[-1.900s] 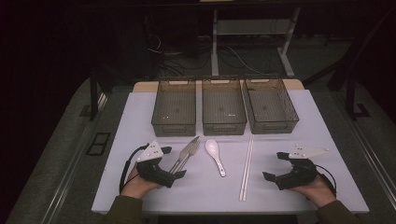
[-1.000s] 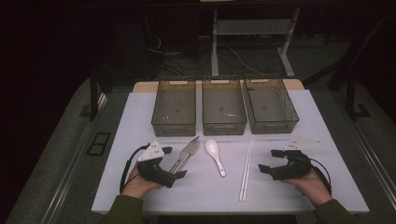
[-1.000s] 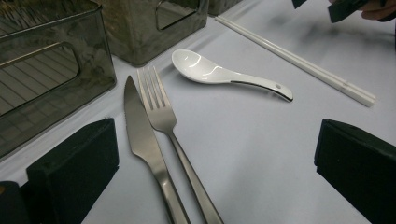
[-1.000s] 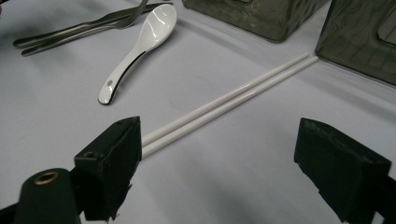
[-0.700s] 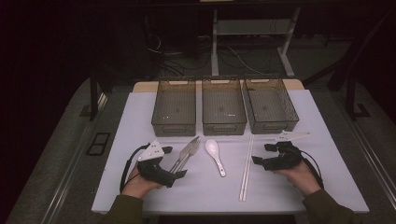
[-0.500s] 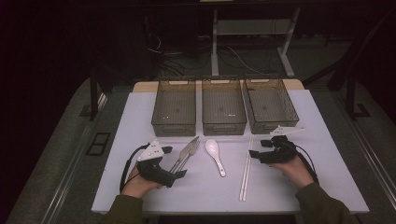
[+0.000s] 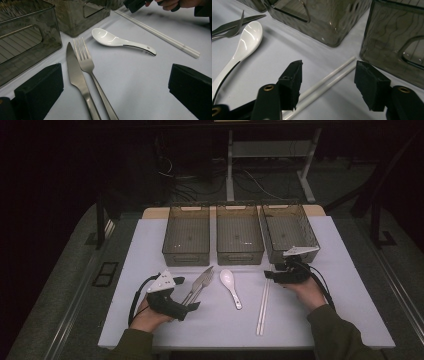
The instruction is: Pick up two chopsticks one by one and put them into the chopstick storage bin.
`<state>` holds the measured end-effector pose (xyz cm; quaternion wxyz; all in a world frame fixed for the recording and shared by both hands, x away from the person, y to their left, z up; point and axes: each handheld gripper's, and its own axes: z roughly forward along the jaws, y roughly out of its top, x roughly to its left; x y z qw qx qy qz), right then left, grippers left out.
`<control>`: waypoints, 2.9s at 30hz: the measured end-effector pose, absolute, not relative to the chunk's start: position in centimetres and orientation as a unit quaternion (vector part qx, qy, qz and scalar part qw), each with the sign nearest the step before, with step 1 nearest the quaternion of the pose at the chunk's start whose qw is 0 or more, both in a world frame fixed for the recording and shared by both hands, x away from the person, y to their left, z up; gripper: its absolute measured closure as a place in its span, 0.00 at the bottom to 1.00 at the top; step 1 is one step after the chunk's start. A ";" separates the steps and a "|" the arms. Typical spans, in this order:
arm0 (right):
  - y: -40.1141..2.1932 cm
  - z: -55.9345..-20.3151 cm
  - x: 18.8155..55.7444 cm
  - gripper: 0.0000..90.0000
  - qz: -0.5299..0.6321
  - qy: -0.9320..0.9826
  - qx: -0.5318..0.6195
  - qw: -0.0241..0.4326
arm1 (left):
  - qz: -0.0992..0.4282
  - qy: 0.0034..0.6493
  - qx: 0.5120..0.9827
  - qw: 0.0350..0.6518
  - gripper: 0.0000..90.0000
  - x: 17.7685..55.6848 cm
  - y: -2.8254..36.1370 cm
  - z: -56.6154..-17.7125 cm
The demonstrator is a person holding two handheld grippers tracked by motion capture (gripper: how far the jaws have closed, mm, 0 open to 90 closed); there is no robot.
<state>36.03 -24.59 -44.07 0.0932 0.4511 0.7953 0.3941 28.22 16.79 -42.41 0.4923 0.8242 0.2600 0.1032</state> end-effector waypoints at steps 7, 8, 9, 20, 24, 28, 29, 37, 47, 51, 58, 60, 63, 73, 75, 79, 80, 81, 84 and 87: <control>-24.3 -44.4 36.8 0.49 0.387 0.793 0.460 0.098 | 0.101 0.259 0.826 0.490 0.00 28.2 16.7 -42.5; -24.2 -44.5 36.9 0.49 0.385 0.793 0.461 0.098 | 0.101 0.259 0.827 0.489 0.00 28.3 16.7 -42.5; -24.2 -44.5 37.1 0.50 0.383 0.794 0.461 0.099 | 0.100 0.259 0.827 0.489 0.00 28.3 16.7 -42.5; -23.8 -45.1 37.7 0.56 0.366 0.797 0.468 0.108 | 0.100 0.260 0.826 0.491 0.00 28.3 16.7 -42.5; -23.8 -45.1 37.7 0.59 0.363 0.800 0.465 0.113 | 0.100 0.260 0.826 0.491 0.00 28.3 16.7 -42.5; -23.6 -45.1 37.6 0.61 0.355 0.805 0.460 0.123 | 0.099 0.260 0.827 0.488 0.00 28.3 16.7 -42.5; -23.6 -45.1 37.6 0.62 0.354 0.806 0.458 0.125 | 0.099 0.260 0.828 0.488 0.00 28.3 16.7 -42.6; -23.3 -45.0 37.5 0.69 0.345 0.814 0.448 0.130 | 0.099 0.260 0.827 0.489 0.00 28.3 16.6 -42.6; -22.8 -45.0 37.5 0.72 0.340 0.822 0.437 0.134 | 0.098 0.259 0.828 0.487 0.00 28.3 16.6 -42.6; -22.4 -44.9 37.4 0.74 0.338 0.828 0.428 0.132 | 0.098 0.259 0.828 0.487 0.00 28.3 16.6 -42.6; -21.8 -44.9 37.3 0.76 0.338 0.833 0.418 0.131 | 0.098 0.259 0.828 0.487 0.00 28.3 16.6 -42.6; -21.6 -44.9 37.3 0.77 0.339 0.835 0.414 0.130 | 0.098 0.259 0.829 0.487 0.00 28.3 16.6 -42.6; -21.1 -44.9 37.4 0.78 0.340 0.837 0.409 0.130 | 0.098 0.259 0.828 0.487 0.00 28.3 16.7 -42.6; -20.7 -44.7 37.3 0.78 0.327 0.843 0.405 0.139 | 0.097 0.259 0.828 0.488 0.00 28.3 16.7 -42.6; -20.6 -44.7 37.3 0.78 0.327 0.843 0.404 0.138 | 0.097 0.259 0.828 0.488 0.00 28.3 16.7 -42.6; -20.5 -44.7 37.0 0.78 0.324 0.845 0.403 0.139 | 0.097 0.259 0.828 0.488 0.00 28.3 16.7 -42.5; -20.4 -44.6 36.8 0.78 0.322 0.845 0.403 0.139 | 0.097 0.259 0.827 0.489 0.00 28.3 16.7 -42.5; -20.4 -44.6 36.7 0.78 0.321 0.846 0.402 0.140 | 0.097 0.259 0.827 0.489 0.00 28.3 16.7 -42.5; -20.3 -44.6 36.5 0.78 0.320 0.848 0.399 0.138 | 0.098 0.258 0.828 0.489 0.00 28.2 16.7 -42.5; -20.3 -44.5 36.3 0.78 0.319 0.849 0.398 0.136 | 0.098 0.258 0.828 0.489 0.00 28.2 16.7 -42.5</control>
